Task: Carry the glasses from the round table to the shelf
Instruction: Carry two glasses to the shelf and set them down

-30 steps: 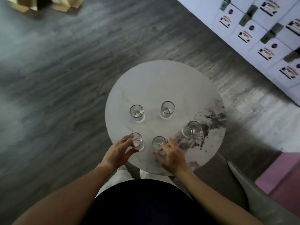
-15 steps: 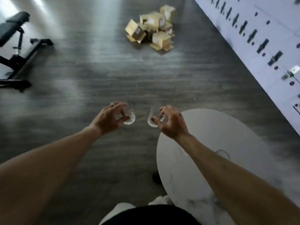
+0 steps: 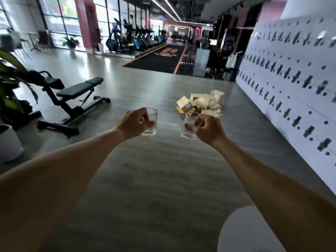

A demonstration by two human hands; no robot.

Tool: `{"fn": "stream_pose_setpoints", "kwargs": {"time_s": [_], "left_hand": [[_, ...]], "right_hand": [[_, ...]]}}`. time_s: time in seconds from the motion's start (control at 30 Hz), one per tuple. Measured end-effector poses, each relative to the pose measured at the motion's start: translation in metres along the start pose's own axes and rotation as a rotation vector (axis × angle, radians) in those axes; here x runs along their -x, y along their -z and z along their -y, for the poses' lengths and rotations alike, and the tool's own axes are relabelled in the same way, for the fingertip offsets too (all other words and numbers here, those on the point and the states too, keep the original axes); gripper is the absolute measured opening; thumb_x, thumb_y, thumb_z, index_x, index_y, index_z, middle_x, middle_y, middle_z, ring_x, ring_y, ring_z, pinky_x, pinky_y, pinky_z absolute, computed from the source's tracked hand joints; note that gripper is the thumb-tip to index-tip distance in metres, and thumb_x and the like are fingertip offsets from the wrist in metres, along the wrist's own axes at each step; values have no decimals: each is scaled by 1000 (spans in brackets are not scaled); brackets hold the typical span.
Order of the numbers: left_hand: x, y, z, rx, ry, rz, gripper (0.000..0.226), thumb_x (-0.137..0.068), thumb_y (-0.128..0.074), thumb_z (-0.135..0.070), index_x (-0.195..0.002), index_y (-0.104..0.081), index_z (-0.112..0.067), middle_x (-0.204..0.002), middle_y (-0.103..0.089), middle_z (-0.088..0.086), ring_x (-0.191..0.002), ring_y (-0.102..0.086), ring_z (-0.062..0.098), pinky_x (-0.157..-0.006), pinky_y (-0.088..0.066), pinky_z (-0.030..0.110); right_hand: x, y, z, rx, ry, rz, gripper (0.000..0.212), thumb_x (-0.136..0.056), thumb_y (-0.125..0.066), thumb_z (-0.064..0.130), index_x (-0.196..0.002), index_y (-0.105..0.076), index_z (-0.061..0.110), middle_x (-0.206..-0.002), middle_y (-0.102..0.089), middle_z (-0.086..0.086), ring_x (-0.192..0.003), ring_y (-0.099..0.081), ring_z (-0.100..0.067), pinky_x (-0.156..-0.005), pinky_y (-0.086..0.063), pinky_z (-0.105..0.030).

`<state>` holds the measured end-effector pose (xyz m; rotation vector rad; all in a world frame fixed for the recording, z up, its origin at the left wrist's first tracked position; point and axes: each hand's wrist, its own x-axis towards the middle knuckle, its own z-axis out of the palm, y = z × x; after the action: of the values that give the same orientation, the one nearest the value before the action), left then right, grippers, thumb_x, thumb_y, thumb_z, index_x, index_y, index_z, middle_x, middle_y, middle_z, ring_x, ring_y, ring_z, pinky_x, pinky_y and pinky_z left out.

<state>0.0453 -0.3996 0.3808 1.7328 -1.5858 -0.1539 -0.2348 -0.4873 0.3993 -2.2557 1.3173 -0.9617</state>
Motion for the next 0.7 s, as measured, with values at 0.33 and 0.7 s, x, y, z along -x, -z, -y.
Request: {"fn": "stream_pose_setpoints", "kwargs": {"time_s": [0.33, 0.7], "left_hand": [[-23, 76, 79, -93, 107, -72, 25, -75, -73, -50, -68, -53, -36, -75, -63, -13, -78, -63, 11, -63, -42, 24], [-110, 144, 193, -200, 228, -194, 24, -70, -71, -55, -66, -53, -40, -65, -58, -19, -65, -54, 2, -57, -36, 23]], "right_hand": [[-76, -85, 81, -39, 115, 73, 41, -69, -81, 52, -59, -55, 21, -57, -58, 12, -61, -57, -9, -56, -39, -24], [-220, -212, 145, -131, 222, 187, 38, -67, -80, 54, -60, -58, 24, -59, -63, 12, -60, -56, 4, -50, -33, -19]]}}
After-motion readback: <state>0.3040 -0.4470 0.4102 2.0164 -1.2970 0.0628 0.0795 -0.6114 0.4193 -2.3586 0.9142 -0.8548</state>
